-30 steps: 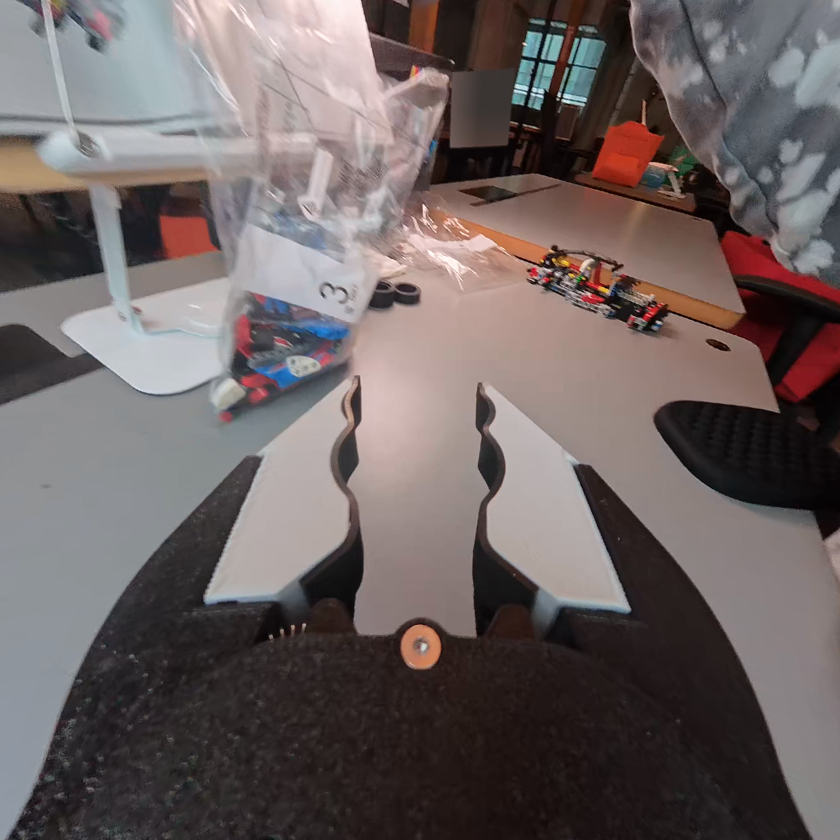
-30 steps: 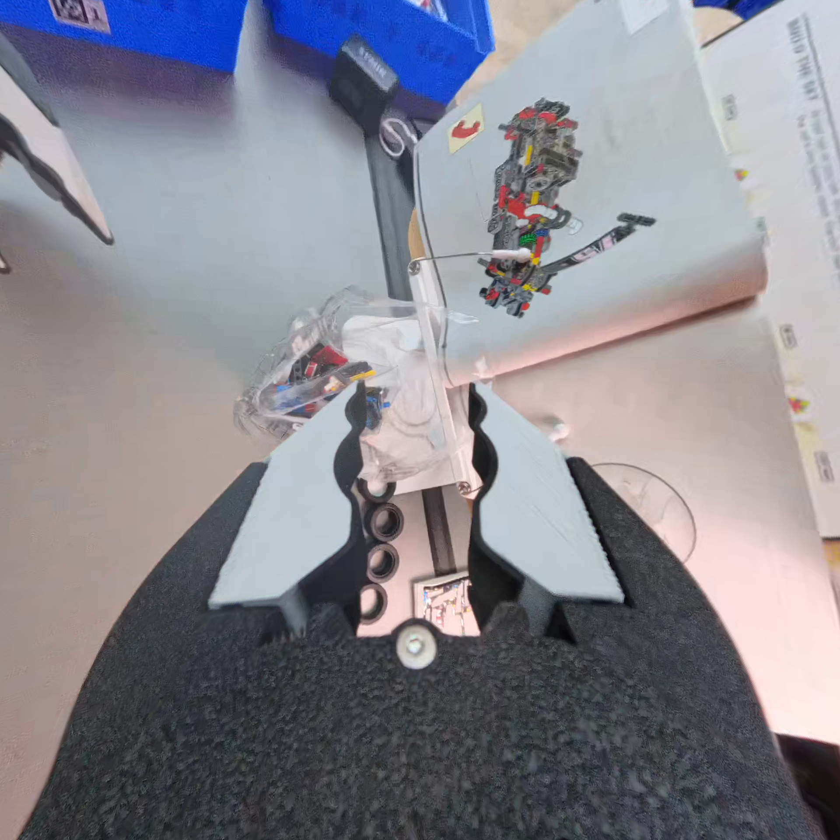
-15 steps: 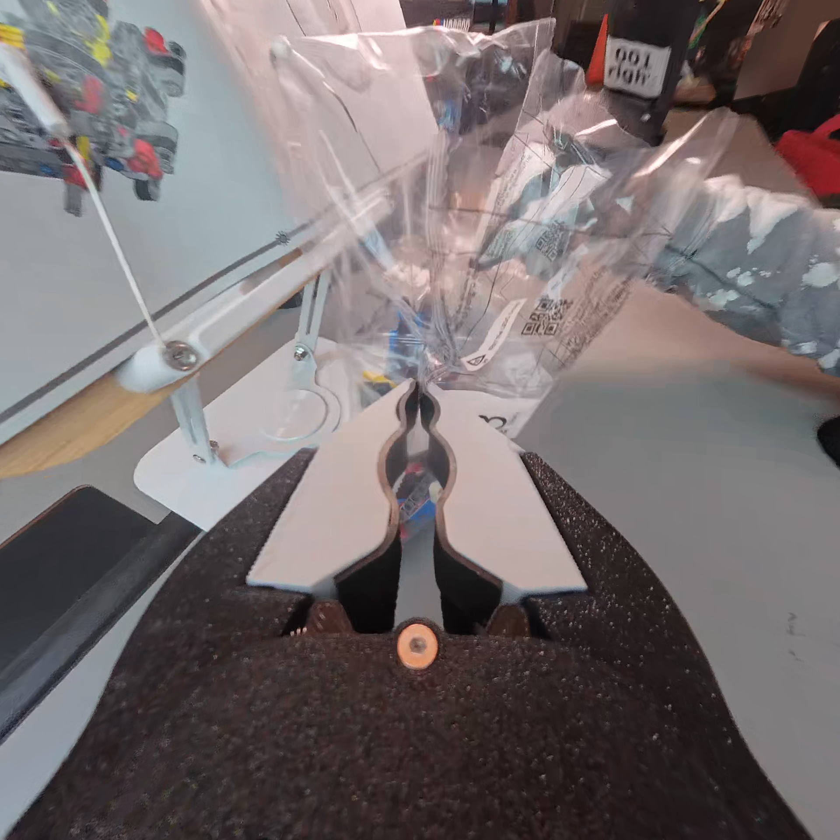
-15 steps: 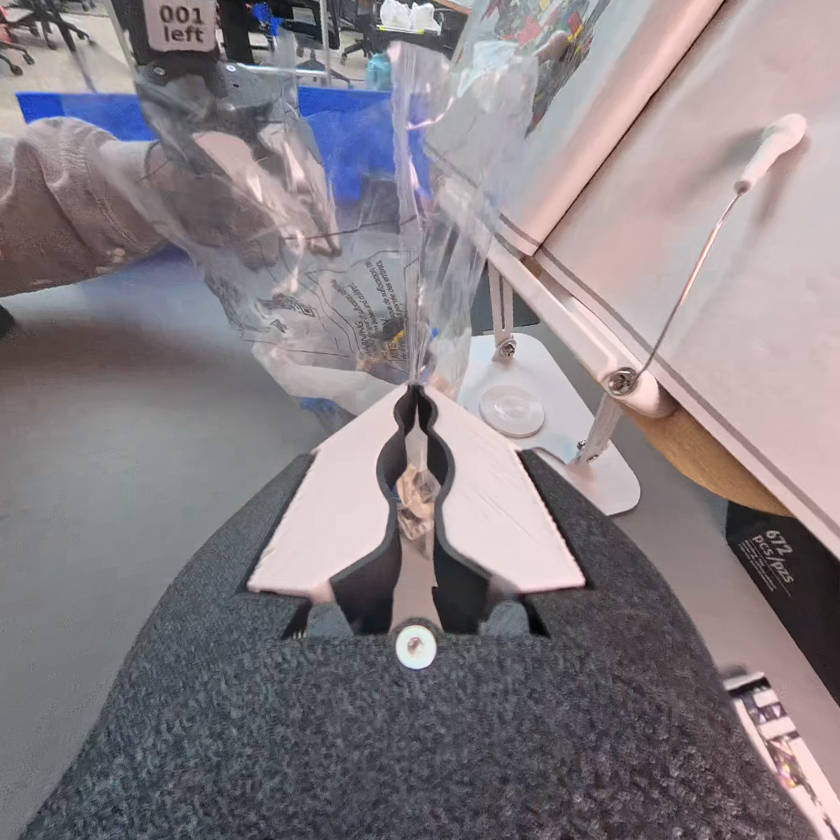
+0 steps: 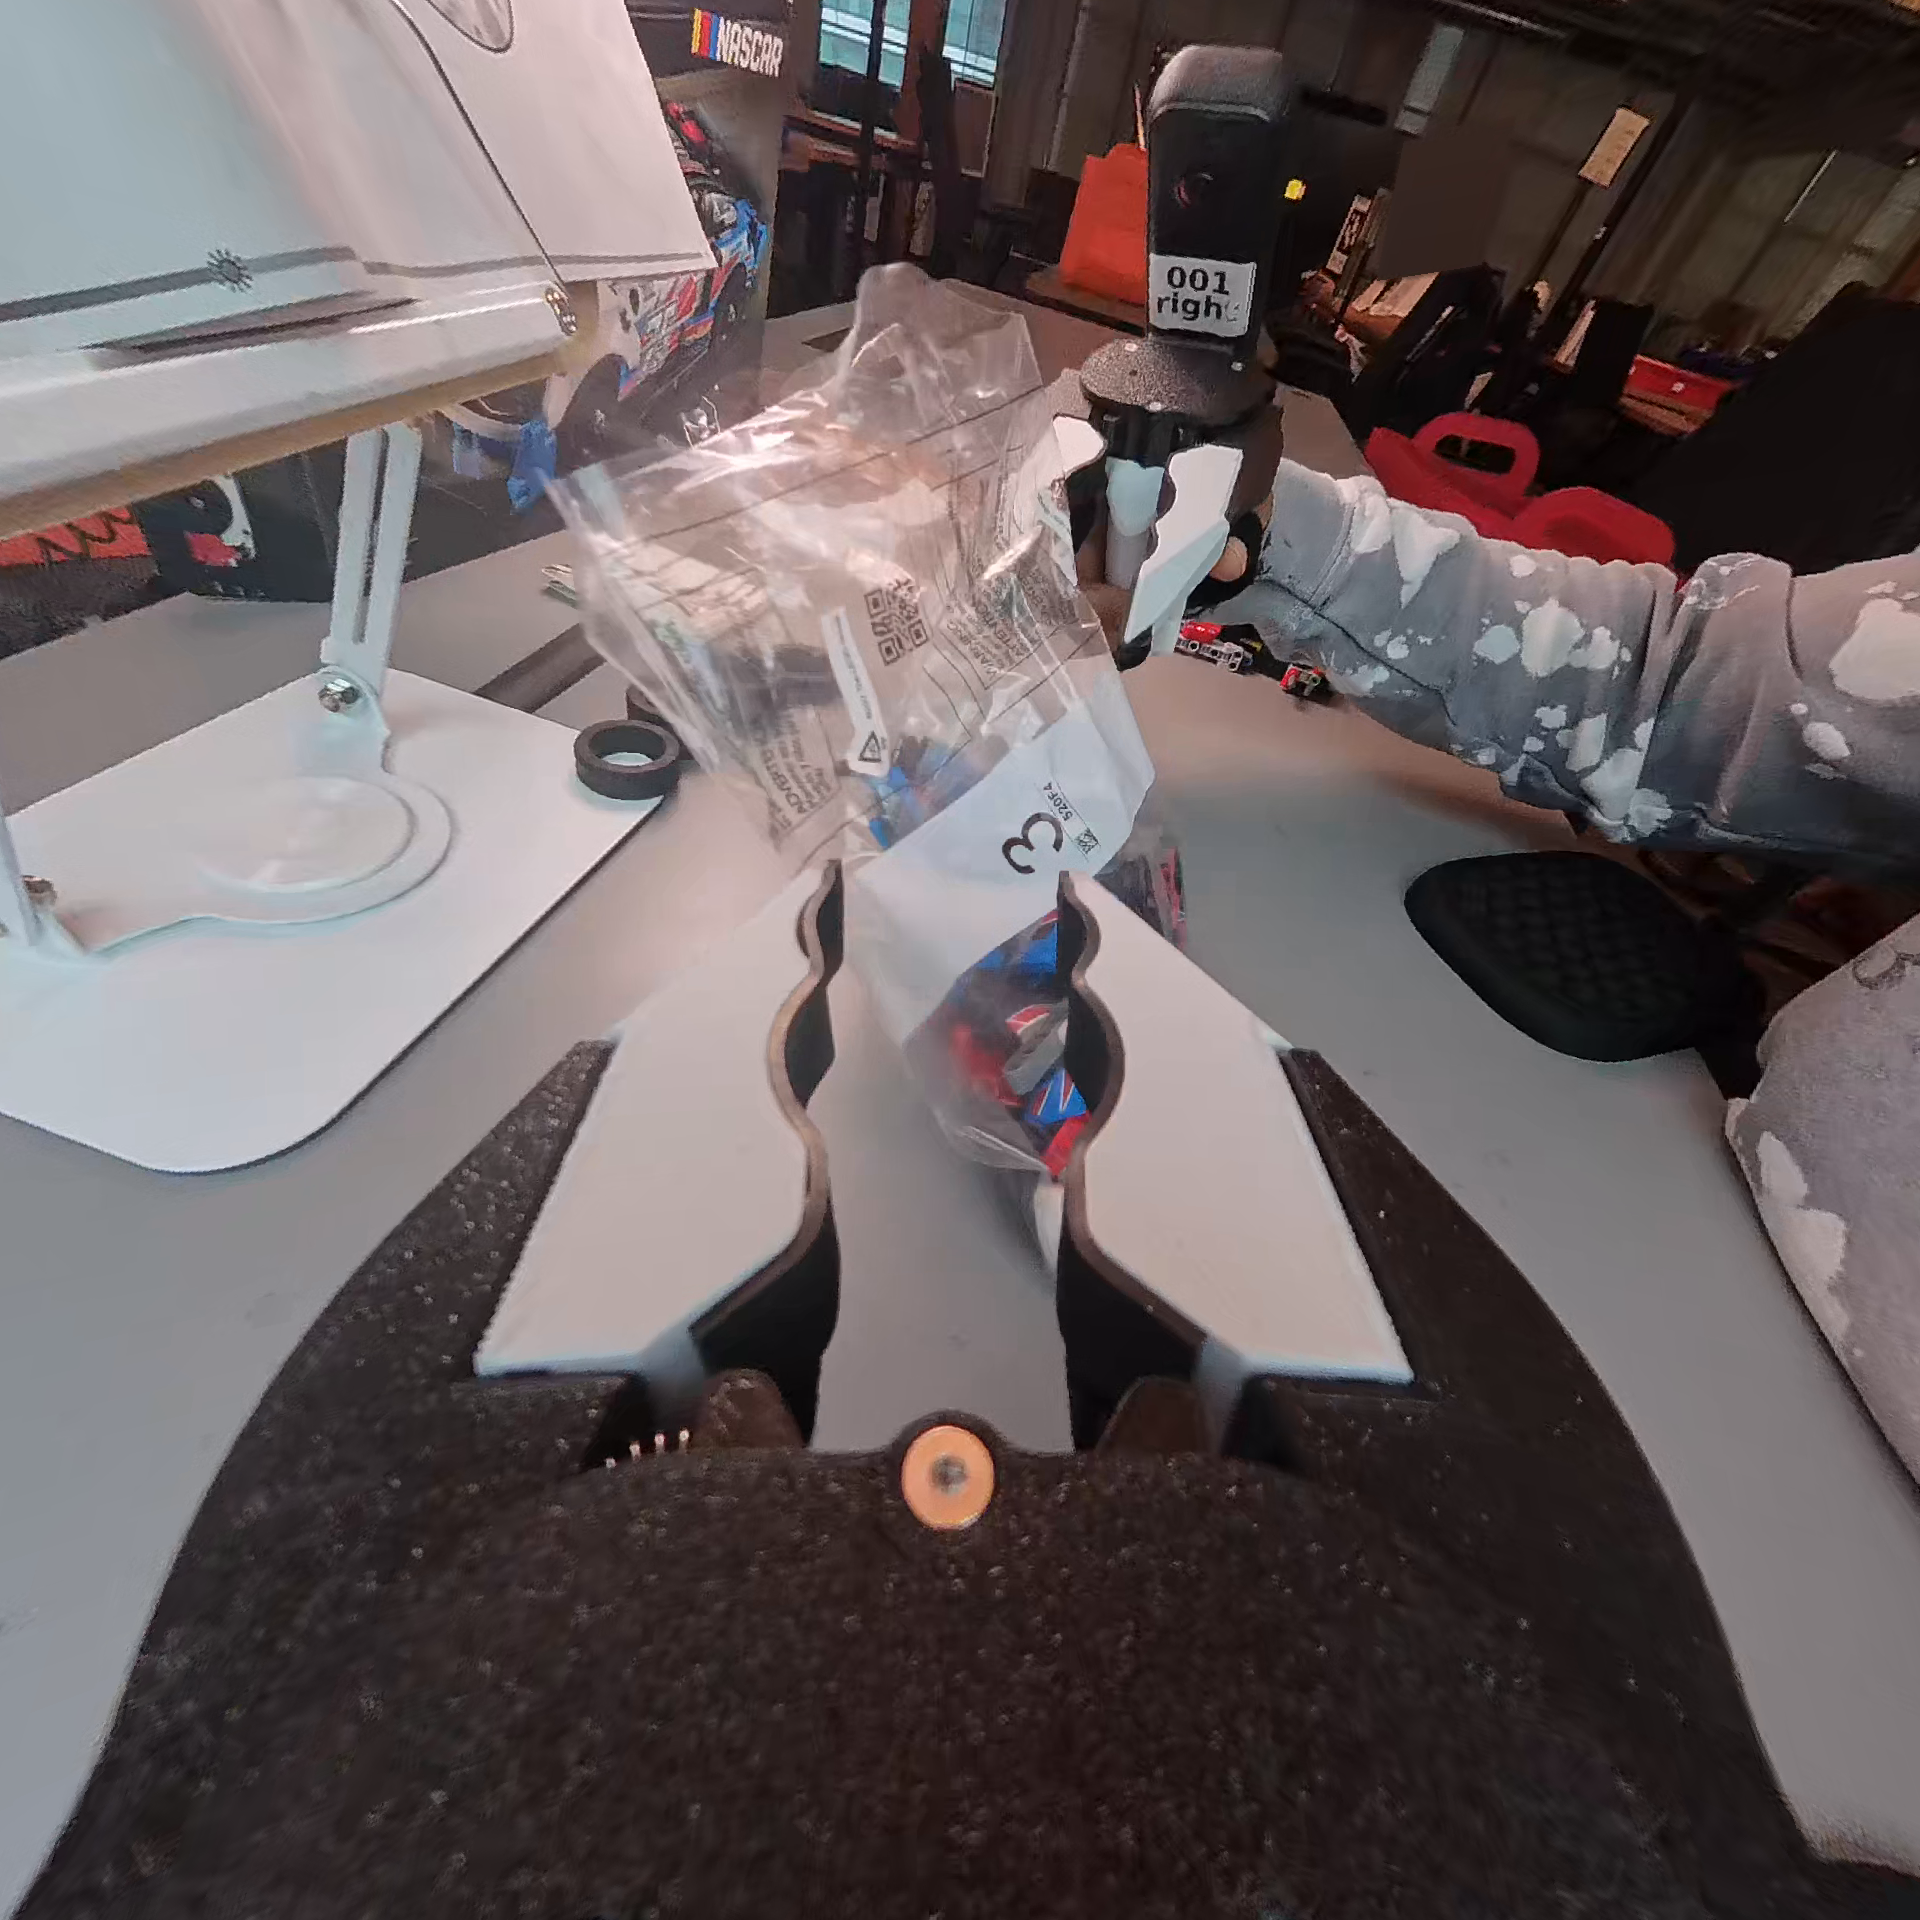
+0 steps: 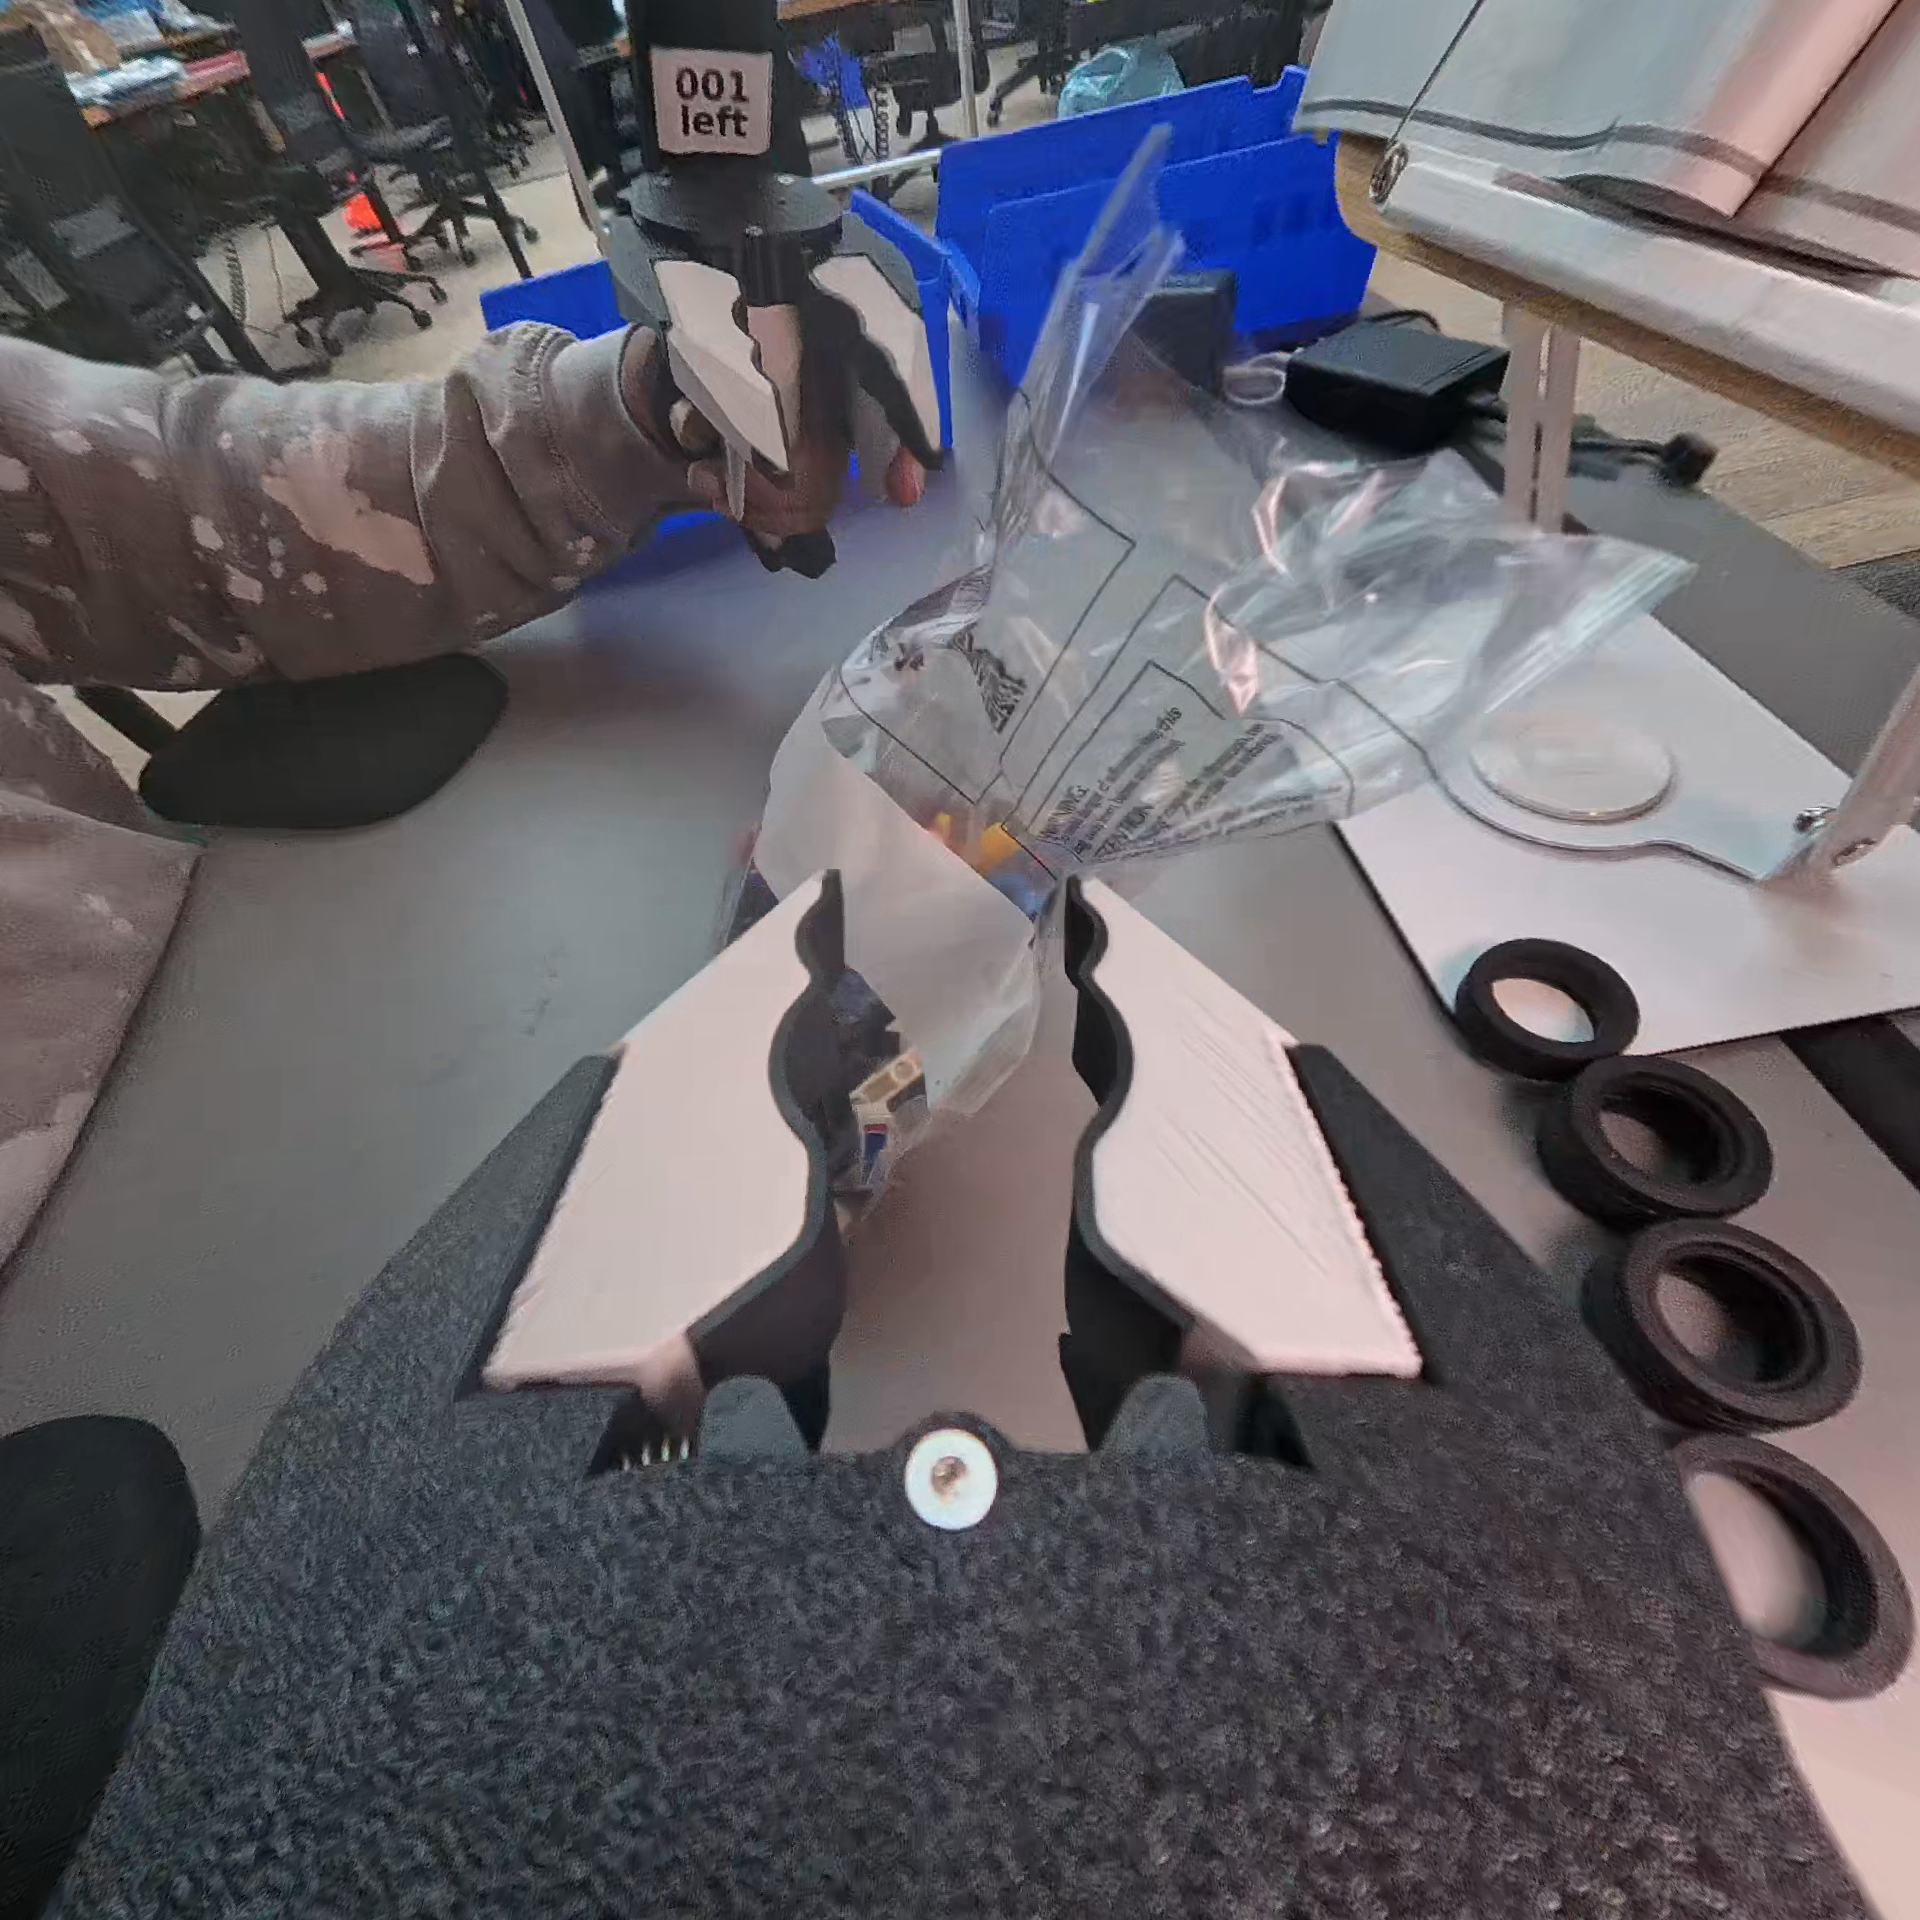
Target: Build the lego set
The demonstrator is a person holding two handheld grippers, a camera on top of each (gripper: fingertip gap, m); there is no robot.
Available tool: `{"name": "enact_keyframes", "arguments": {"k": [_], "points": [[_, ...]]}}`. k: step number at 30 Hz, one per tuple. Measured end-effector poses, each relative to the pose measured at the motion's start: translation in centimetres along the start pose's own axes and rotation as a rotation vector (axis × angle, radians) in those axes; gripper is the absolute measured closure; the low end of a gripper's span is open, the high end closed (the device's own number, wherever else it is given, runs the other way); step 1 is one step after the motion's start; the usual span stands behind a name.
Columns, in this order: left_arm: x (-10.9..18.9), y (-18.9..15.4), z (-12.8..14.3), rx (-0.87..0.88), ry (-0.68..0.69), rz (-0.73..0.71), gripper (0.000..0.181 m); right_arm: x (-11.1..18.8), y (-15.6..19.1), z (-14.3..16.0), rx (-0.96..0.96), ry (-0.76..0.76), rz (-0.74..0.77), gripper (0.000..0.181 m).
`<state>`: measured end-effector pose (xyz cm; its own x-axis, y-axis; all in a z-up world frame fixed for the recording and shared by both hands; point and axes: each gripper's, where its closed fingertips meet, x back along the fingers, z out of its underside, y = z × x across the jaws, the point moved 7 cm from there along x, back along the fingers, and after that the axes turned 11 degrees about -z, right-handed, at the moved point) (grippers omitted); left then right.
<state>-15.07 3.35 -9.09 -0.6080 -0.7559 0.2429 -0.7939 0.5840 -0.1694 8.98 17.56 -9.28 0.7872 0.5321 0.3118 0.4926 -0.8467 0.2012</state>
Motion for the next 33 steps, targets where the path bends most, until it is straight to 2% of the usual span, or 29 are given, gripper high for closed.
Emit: {"name": "enact_keyframes", "arguments": {"k": [1, 3, 5, 6, 7, 10, 12, 13, 15, 16, 17, 20, 21, 23, 24, 25, 26, 27, 29, 31, 33], "points": [[-0.6, -0.2, 0.2, 0.004, 0.017, 0.006, 0.139, -0.2, 0.0, 0.2, -0.001, -0.01, 0.008, 0.144], [-2.1, 0.0, 0.9, 0.021, 0.083, -0.017, 0.146, -0.2, -0.1, 0.1, 0.019, -0.038, 0.039, 0.181], [-2.9, 0.5, 0.8, 0.032, 0.087, -0.049, 0.168, 0.0, 0.3, -0.6, 0.043, -0.059, 0.036, 0.181], [-2.7, 0.6, 0.2, 0.033, 0.059, -0.041, 0.172, 0.2, 0.7, -1.2, 0.065, -0.072, 0.035, 0.181], [-2.2, 0.9, -0.4, 0.043, 0.019, -0.044, 0.169, 0.5, 1.3, -1.8, 0.097, -0.091, 0.039, 0.181], [-0.9, 1.9, -1.6, 0.087, -0.067, -0.036, 0.115, 1.5, 3.2, -2.9, 0.192, -0.118, 0.029, 0.181], [-1.5, 1.2, -1.3, 0.155, -0.068, 0.078, 0.098, 1.4, 4.0, -2.6, 0.246, -0.084, 0.051, 0.181], [-2.1, 0.1, -1.0, 0.158, -0.045, 0.15, 0.104, 1.4, 4.3, -2.3, 0.252, -0.091, 0.05, 0.181], [-3.2, -2.2, -0.2, 0.014, 0.026, 0.195, 0.159, 1.6, 5.0, -1.8, 0.24, -0.143, 0.023, 0.181], [-3.4, -3.1, -0.2, -0.03, 0.016, 0.19, 0.174, 1.9, 5.4, -1.4, 0.236, -0.163, 0.015, 0.181], [-3.2, -3.7, -0.3, -0.051, 0.016, 0.204, 0.181, 2.3, 5.9, -1.0, 0.229, -0.184, 0.013, 0.181], [-1.8, -4.9, -0.3, -0.085, -0.008, 0.243, 0.181, 3.5, 7.0, 0.5, 0.191, -0.248, -0.003, 0.181], [-1.4, -5.3, -0.3, -0.099, -0.015, 0.257, 0.181, 3.7, 7.2, 0.8, 0.161, -0.275, -0.023, 0.172], [-1.0, -6.0, 0.1, -0.131, -0.032, 0.271, 0.181, 3.3, 6.8, 1.2, 0.089, -0.297, -0.026, 0.129], [-1.0, -6.1, 0.3, -0.131, -0.037, 0.279, 0.181, 2.7, 6.2, 1.5, 0.063, -0.282, -0.019, 0.118], [-1.0, -6.2, 0.5, -0.123, -0.039, 0.282, 0.181, 1.9, 6.0, 1.7, 0.061, -0.265, -0.039, 0.132], [-1.0, -6.1, 0.5, -0.119, -0.046, 0.28, 0.181, 1.1, 6.0, 1.7, 0.068, -0.257, -0.078, 0.162], [-0.8, -6.1, 0.2, -0.127, -0.057, 0.271, 0.181, 0.6, 6.2, 1.4, 0.093, -0.245, -0.107, 0.18], [0.5, -6.1, -1.2, -0.143, -0.1, 0.257, 0.181, 0.8, 6.5, -0.2, 0.141, -0.212, -0.102, 0.181], [2.6, -5.9, -3.5, -0.131, -0.17, 0.242, 0.181, 2.3, 7.3, -2.9, 0.166, -0.272, -0.115, 0.181], [3.8, -6.0, -4.8, -0.133, -0.178, 0.242, 0.181, 2.9, 8.1, -4.9, 0.202, -0.265, -0.108, 0.181]]}}
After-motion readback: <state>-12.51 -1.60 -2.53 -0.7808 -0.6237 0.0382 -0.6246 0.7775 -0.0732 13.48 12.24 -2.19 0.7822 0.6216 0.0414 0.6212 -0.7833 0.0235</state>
